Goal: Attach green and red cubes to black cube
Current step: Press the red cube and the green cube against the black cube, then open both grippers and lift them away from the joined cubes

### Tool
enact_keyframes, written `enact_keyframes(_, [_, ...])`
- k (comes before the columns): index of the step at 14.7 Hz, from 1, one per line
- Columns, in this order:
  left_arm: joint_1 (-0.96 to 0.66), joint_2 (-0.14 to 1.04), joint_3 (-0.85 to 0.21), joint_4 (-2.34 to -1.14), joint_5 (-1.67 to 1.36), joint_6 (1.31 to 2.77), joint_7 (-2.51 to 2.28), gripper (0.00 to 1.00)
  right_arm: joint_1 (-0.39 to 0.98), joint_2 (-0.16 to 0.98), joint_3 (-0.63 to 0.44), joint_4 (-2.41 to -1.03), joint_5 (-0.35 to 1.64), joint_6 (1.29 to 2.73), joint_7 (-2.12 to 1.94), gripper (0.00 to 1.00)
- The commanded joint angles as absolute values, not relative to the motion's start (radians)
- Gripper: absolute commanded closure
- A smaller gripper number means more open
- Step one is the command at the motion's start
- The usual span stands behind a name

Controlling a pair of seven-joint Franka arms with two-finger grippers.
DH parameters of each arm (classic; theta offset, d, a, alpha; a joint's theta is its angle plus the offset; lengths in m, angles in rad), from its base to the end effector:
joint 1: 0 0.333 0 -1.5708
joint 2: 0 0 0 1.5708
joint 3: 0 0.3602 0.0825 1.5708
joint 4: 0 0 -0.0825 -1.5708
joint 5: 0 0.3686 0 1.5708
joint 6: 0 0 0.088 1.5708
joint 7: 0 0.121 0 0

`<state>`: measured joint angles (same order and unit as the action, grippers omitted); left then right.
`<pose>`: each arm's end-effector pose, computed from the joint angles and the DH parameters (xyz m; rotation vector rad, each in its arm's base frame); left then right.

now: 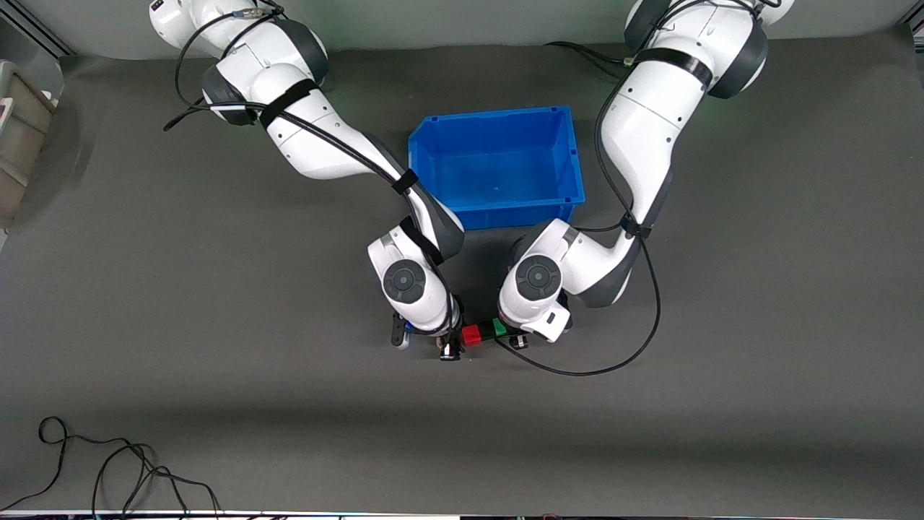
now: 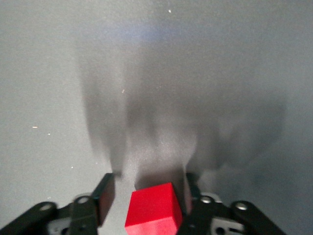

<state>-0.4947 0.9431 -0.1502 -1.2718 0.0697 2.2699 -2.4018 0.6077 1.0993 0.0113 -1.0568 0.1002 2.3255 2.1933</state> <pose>0.6438 -0.4397 0.2113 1.9350 2.3863 -0.0946 0.6670 0.4742 0.1840 -2.0145 2.1673 0.0879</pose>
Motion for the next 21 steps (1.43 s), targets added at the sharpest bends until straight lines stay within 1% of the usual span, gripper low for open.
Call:
enact_keyframes(1, [-0.505,0.940,-0.144,-1.238,0.103,2.250,-2.399,0.21,0.612,1.117,0.014,-1.017,0.060,2.301,2.220,0.03])
enact_keyframes(2, [-0.503,0.930,-0.143,-1.238,0.118,2.249,-2.398,0.00,0.612,1.114,0.014,-1.017,0.060,2.301,2.218,0.03])
enact_keyframes(4, [-0.488,0.888,-0.147,-1.242,0.135,2.237,-2.373,0.00,0.609,1.109,0.014,-1.017,0.058,2.299,2.215,0.03])
enact_keyframes(6, [-0.467,0.832,-0.150,-1.238,0.120,2.159,-2.332,0.00,0.603,1.100,0.014,-1.022,0.060,2.272,2.168,0.01])
enact_keyframes(9, [-0.381,0.700,-0.161,-1.244,0.098,2.054,-2.210,0.00,0.566,1.049,0.021,-1.035,0.077,2.157,2.025,0.00])
enact_keyframes(11, [-0.318,0.638,-0.160,-1.246,0.054,1.975,-1.977,0.00,0.531,0.953,0.023,-1.089,0.106,2.051,1.869,0.00])
enact_keyframes(13, [-0.246,0.573,-0.160,-1.249,0.026,1.849,-1.728,0.00,0.487,0.826,0.021,-1.136,0.173,1.908,1.664,0.00])
enact_keyframes(15, [-0.160,0.497,-0.158,-1.252,0.008,1.708,-1.463,0.00,0.421,0.718,0.021,-1.137,0.198,1.728,1.472,0.00])
enact_keyframes(18, [0.007,0.391,-0.158,-1.252,-0.043,1.585,-1.120,0.00,0.327,0.560,0.014,-1.140,0.190,1.428,1.065,0.00])
enact_keyframes(19, [0.056,0.362,-0.153,-1.252,-0.043,1.559,-0.998,0.00,0.296,0.516,0.009,-1.143,0.184,1.351,0.907,0.00])
enact_keyframes(21, [0.150,0.321,-0.152,-1.272,-0.032,1.504,-0.700,0.00,0.211,0.447,-0.009,-1.152,0.186,1.264,0.684,0.00])
